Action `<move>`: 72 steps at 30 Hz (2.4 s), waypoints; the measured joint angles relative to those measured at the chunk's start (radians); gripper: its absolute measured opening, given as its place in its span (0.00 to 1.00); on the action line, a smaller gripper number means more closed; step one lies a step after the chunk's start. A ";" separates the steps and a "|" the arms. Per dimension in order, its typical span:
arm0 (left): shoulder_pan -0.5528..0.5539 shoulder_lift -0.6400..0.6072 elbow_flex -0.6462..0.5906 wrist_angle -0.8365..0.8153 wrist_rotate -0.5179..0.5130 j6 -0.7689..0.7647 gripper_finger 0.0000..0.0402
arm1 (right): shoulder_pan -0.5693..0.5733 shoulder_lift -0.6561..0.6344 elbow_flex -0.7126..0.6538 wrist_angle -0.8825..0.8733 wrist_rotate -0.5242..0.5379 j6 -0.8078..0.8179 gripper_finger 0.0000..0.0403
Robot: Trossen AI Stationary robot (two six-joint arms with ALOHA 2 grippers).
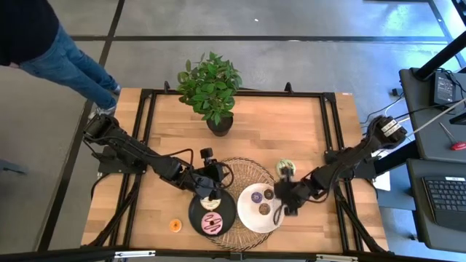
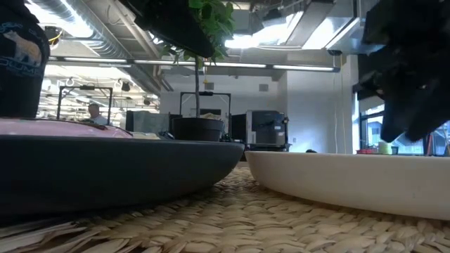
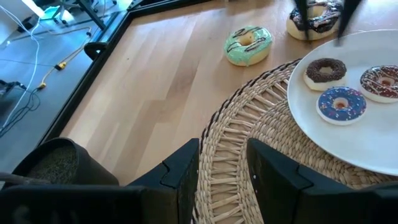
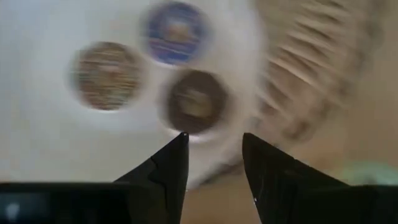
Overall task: Pick & Place donuts
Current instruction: Put the large green donut on the black plate
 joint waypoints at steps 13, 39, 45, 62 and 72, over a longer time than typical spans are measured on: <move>-0.001 0.000 0.000 0.030 0.033 -0.001 0.32 | -0.058 -0.260 0.000 -0.298 0.194 0.196 0.38; -0.001 0.000 0.000 0.033 0.053 -0.001 0.32 | -0.379 -0.261 -0.227 -0.209 -0.022 0.337 0.64; -0.001 0.000 0.000 0.033 0.053 -0.001 0.32 | -0.384 -0.233 -0.227 -0.207 -0.050 0.328 0.57; 0.001 0.000 0.000 0.067 0.053 -0.021 0.32 | -0.384 -0.152 -0.225 -0.154 -0.042 0.245 0.20; 0.077 0.019 0.000 0.168 0.051 -0.173 0.32 | -0.384 -0.152 -0.075 -0.153 0.188 0.031 0.05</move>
